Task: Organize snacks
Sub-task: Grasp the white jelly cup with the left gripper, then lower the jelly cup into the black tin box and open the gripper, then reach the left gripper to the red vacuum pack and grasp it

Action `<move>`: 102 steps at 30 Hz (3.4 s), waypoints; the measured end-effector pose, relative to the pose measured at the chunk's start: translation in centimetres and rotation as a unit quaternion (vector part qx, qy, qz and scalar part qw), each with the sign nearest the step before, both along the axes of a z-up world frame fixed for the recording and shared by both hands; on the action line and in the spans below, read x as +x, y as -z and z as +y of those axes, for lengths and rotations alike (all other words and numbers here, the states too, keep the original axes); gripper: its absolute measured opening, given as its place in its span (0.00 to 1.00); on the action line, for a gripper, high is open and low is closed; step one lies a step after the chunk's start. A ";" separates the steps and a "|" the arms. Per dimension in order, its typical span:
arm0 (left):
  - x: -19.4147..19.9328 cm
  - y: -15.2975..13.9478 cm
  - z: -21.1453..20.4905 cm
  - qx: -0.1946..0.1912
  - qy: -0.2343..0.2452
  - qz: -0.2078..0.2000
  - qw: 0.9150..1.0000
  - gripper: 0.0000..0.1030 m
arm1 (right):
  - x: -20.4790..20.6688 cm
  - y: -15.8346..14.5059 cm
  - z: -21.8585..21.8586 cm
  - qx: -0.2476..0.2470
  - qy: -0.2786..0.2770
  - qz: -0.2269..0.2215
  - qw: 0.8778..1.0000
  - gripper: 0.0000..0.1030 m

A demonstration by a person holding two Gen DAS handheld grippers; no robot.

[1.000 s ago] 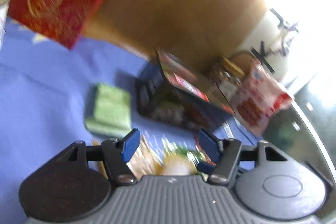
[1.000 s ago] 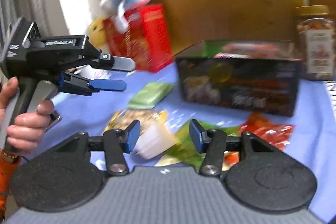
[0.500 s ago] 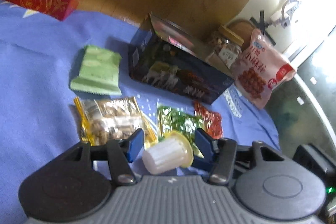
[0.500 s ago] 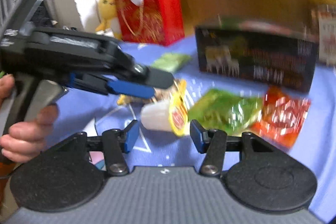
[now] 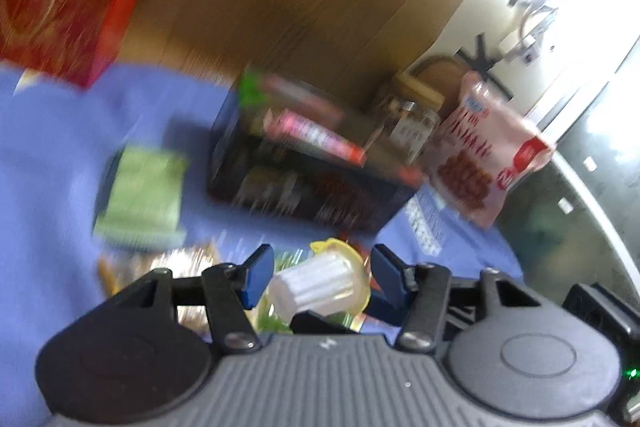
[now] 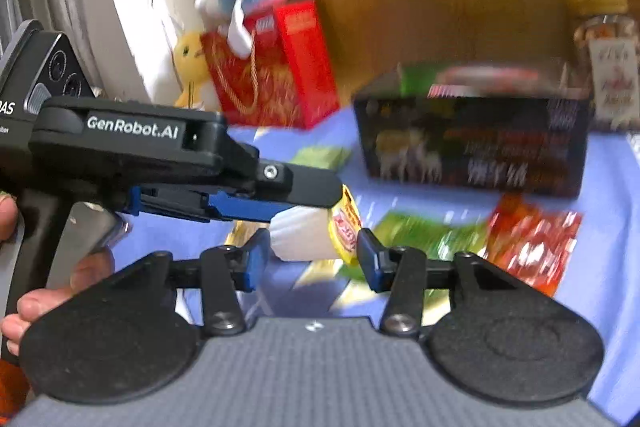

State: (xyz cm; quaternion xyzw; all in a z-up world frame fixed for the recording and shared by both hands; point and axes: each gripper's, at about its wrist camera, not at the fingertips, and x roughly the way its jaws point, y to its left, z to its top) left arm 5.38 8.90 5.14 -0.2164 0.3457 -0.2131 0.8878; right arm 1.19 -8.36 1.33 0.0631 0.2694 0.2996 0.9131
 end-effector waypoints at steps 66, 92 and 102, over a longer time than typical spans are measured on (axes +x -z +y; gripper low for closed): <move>-3.6 4.0 -1.7 -0.011 0.031 0.063 0.997 0.50 | -6.6 2.8 -10.0 0.060 0.090 0.096 0.989 0.08; -5.5 6.6 -4.9 -0.065 0.064 0.097 0.991 0.40 | -5.9 3.7 -11.3 0.139 0.107 0.142 0.974 0.21; -5.5 4.6 -4.5 -0.071 0.059 0.076 0.993 0.37 | -6.1 2.1 -11.1 0.145 0.092 0.107 0.979 0.20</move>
